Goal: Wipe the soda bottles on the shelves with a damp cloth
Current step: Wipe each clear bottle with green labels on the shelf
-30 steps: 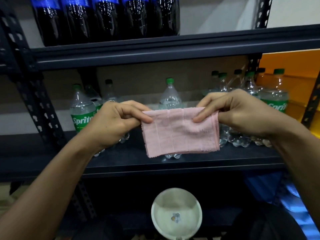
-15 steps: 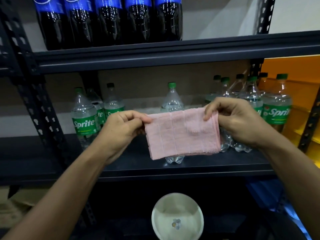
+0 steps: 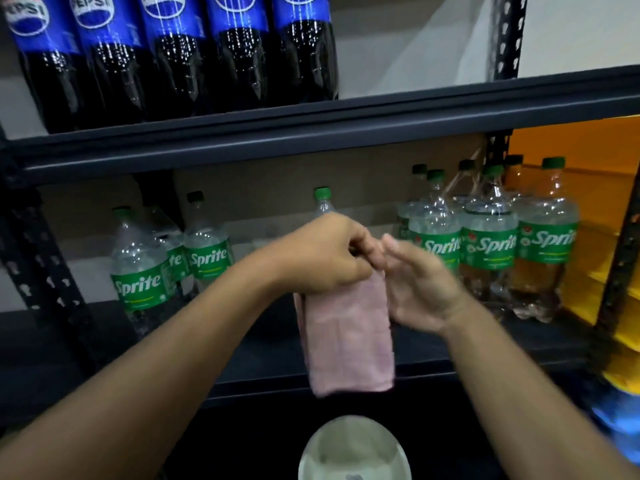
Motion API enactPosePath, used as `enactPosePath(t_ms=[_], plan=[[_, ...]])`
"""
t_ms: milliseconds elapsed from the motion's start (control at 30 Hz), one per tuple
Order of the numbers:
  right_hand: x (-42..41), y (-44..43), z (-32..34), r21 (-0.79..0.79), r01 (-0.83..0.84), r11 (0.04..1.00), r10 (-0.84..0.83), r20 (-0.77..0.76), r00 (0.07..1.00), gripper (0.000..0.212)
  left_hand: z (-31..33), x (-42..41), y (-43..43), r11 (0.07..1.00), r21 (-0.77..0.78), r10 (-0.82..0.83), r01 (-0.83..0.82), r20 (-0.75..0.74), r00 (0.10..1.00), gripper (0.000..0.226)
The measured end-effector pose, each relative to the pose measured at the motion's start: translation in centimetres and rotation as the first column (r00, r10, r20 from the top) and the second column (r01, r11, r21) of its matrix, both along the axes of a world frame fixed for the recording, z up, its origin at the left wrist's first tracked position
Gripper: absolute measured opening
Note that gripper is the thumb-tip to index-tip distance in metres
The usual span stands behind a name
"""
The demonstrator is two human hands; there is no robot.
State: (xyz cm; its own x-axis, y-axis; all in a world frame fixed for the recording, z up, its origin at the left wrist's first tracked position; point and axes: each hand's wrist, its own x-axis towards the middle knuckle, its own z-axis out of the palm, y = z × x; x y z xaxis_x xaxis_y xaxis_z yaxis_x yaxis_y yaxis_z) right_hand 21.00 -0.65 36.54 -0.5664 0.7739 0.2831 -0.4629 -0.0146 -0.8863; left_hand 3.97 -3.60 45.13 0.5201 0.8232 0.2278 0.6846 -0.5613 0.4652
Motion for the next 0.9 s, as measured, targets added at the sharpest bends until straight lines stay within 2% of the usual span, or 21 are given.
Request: enactPosePath(t_ms=[67, 133, 200, 267, 300, 333, 400, 467, 500, 533, 567, 633, 700, 733, 767, 833, 900], plan=[[-2.0, 0.5, -1.2, -0.055, -0.028, 0.998, 0.021, -0.119, 0.993, 0.060, 1.0, 0.7, 1.1, 0.998, 0.050, 0.033, -0.032, -0.021, 0.999, 0.023], [-2.8, 0.7, -2.4, -0.130, -0.034, 0.991, 0.014, -0.146, 0.989, 0.066, 1.6, 0.2, 2.6, 0.995, 0.069, 0.076, -0.077, 0.019, 0.997, 0.027], [-3.0, 1.0, -3.3, -0.213, -0.009, 0.977, -0.013, -0.104, 0.995, 0.068, 1.7, -0.8, 3.9, 0.993, 0.059, 0.095, -0.098, 0.052, 0.994, 0.031], [-3.1, 1.1, -3.8, -0.268, 0.030, 0.963, -0.056, -0.089, 0.994, 0.053, 1.1, -2.0, 5.1, 0.995, 0.037, 0.083, -0.090, 0.157, 0.984, 0.033], [-3.0, 1.0, -3.5, -0.287, 0.074, 0.955, -0.102, -0.082, 0.991, 0.048, 0.5, -2.6, 5.8, 0.995, 0.039, 0.075, -0.089, 0.271, 0.960, 0.032], [-2.8, 0.9, -3.1, -0.292, 0.125, 0.948, -0.155, -0.082, 0.984, 0.046, -0.2, -3.3, 6.6, 0.992, 0.061, 0.071, -0.108, 0.432, 0.899, 0.028], [-2.0, 0.9, -1.6, -0.250, 0.275, 0.928, -0.304, -0.086, 0.949, 0.041, -1.6, -4.7, 8.6, 0.978, 0.041, 0.102, -0.204, 0.758, 0.644, 0.017], [-1.5, 0.5, 0.2, -0.132, 0.498, 0.857, -0.507, -0.035, 0.862, 0.028, -3.6, -5.6, 10.5, 0.959, -0.134, 0.223, -0.251, 0.902, 0.370, 0.016], [-1.8, 0.6, 0.7, -0.074, 0.606, 0.792, -0.608, 0.001, 0.794, 0.026, -5.0, -5.8, 11.6, 0.941, -0.231, 0.301, -0.247, 0.906, 0.298, 0.018], [-2.3, 0.6, 1.0, 0.020, 0.688, 0.725, -0.688, 0.045, 0.724, 0.031, -6.4, -5.8, 12.6, 0.920, -0.315, 0.372, -0.231, 0.888, 0.271, 0.022], [-3.4, 0.8, 1.1, 0.180, 0.736, 0.653, -0.757, 0.118, 0.643, 0.044, -7.8, -5.5, 13.4, 0.901, -0.378, 0.426, -0.211, 0.863, 0.272, 0.028], [-6.0, 1.5, 0.0, 0.517, 0.664, 0.540, -0.837, 0.245, 0.490, 0.066, -9.8, -4.2, 14.6, 0.881, -0.452, 0.472, -0.137, 0.829, 0.300, 0.046], [-8.0, 3.6, -2.8, 0.735, 0.511, 0.446, -0.888, 0.292, 0.355, 0.071, -10.3, -2.7, 14.8, 0.861, -0.507, 0.492, -0.044, 0.808, 0.325, 0.063], [-8.4, 4.9, -4.3, 0.833, 0.427, 0.352, -0.929, 0.254, 0.271, 0.070, -10.3, -2.0, 14.7, 0.856, -0.516, 0.480, 0.011, 0.804, 0.349, 0.067], [-8.6, 6.1, -5.0, 0.901, 0.363, 0.240, -0.964, 0.176, 0.201, 0.067, -10.5, -1.7, 15.0, 0.866, -0.497, 0.441, 0.061, 0.815, 0.376, 0.068], [-8.0, 8.2, -4.7, 0.950, 0.309, 0.044, -0.992, 0.005, 0.127, 0.062, -10.6, -1.2, 15.2, 0.893, -0.439, 0.371, 0.099, 0.843, 0.390, 0.064], [-7.7, 9.6, -2.3, 0.952, 0.308, -0.003, -0.995, -0.032, 0.091, 0.060, -10.6, -1.0, 15.5, 0.913, -0.400, 0.349, 0.075, 0.864, 0.362, 0.056]])
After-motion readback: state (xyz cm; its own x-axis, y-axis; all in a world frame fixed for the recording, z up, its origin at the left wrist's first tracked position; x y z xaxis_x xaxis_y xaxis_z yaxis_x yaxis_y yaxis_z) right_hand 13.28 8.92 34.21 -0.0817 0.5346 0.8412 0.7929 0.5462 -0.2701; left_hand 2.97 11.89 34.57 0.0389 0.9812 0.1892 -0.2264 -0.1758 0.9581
